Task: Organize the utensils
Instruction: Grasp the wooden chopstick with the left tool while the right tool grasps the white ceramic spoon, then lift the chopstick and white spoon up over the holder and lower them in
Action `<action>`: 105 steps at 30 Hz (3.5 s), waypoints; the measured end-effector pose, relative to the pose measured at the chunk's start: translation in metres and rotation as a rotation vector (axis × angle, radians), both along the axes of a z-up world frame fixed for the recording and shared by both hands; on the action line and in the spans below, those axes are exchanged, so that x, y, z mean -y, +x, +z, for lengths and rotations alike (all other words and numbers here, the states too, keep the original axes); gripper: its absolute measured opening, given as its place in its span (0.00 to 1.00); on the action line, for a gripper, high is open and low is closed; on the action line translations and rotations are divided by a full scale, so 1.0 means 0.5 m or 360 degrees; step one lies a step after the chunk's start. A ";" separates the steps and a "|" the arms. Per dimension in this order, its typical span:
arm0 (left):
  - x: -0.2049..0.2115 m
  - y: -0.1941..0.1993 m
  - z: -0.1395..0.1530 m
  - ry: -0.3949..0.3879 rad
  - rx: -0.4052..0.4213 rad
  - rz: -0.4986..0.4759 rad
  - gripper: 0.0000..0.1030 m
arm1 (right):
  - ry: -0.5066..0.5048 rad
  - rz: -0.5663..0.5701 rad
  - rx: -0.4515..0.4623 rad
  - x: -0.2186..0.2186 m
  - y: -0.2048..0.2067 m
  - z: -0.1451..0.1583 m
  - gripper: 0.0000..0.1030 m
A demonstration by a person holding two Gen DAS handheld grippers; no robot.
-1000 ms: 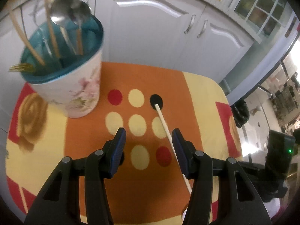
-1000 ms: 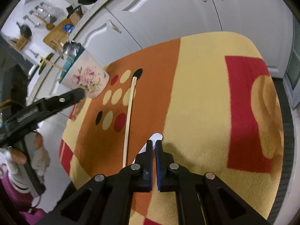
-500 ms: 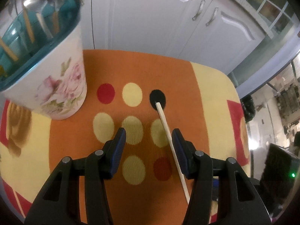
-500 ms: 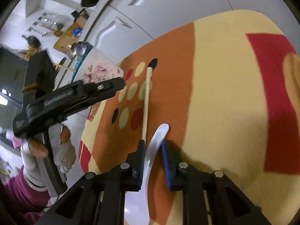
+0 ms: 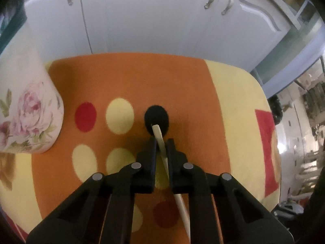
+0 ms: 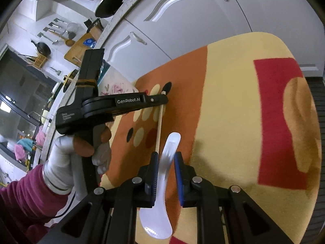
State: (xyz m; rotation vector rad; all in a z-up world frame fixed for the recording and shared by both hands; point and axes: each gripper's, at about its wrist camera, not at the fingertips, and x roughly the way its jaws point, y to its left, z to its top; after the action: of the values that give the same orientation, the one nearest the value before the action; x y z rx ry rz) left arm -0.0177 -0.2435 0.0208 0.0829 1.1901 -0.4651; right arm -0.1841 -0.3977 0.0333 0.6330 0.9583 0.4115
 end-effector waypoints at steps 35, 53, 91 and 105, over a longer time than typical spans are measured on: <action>-0.327 -0.057 0.365 -0.0503 0.0492 0.0212 0.05 | -0.0242 0.0085 0.0370 -0.110 0.054 0.219 0.11; -0.403 0.107 0.438 -0.0490 0.0893 0.0485 0.05 | -0.0289 0.0153 0.0690 -0.257 0.237 0.369 0.11; -0.373 0.208 0.375 -0.0342 0.1163 0.0579 0.05 | -0.0236 0.0266 0.0745 -0.367 0.385 0.292 0.09; -0.365 0.189 0.379 -0.0351 0.1186 0.0539 0.05 | -0.0211 0.0277 0.0661 -0.331 0.382 0.277 0.06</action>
State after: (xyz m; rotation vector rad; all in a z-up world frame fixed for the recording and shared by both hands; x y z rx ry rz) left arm 0.0770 -0.0609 0.2102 -0.1281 0.4026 -0.2252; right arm 0.0067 -0.2320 0.1720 0.3252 0.6373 0.6022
